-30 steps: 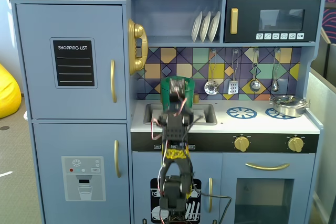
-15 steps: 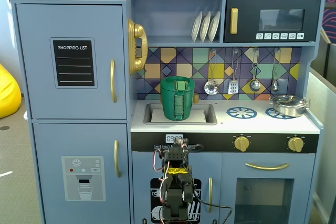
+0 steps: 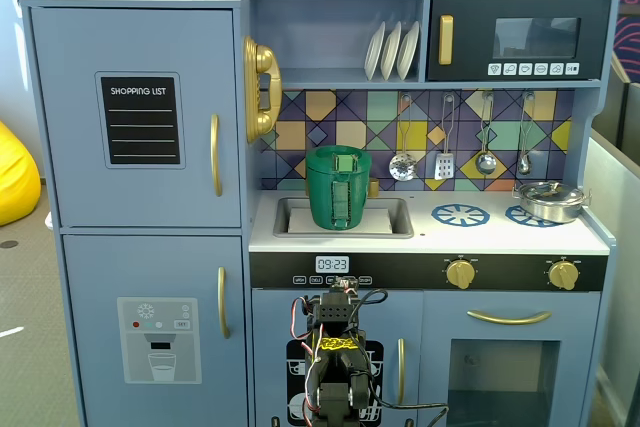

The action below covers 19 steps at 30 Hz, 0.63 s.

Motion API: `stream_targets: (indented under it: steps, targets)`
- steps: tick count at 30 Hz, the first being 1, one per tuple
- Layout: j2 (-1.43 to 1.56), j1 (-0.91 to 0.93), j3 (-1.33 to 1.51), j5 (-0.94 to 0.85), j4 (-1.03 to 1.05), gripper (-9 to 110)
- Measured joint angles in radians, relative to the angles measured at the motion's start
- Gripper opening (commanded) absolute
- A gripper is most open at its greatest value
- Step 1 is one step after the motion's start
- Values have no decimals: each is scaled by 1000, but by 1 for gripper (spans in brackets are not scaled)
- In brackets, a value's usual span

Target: Pick up the lid from the counter and put it on the green recipient

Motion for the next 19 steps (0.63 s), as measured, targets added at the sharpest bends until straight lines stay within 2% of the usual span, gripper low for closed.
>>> stream_targets:
  steps: [19]
  targets:
    - [0,43,0,-44,8,2]
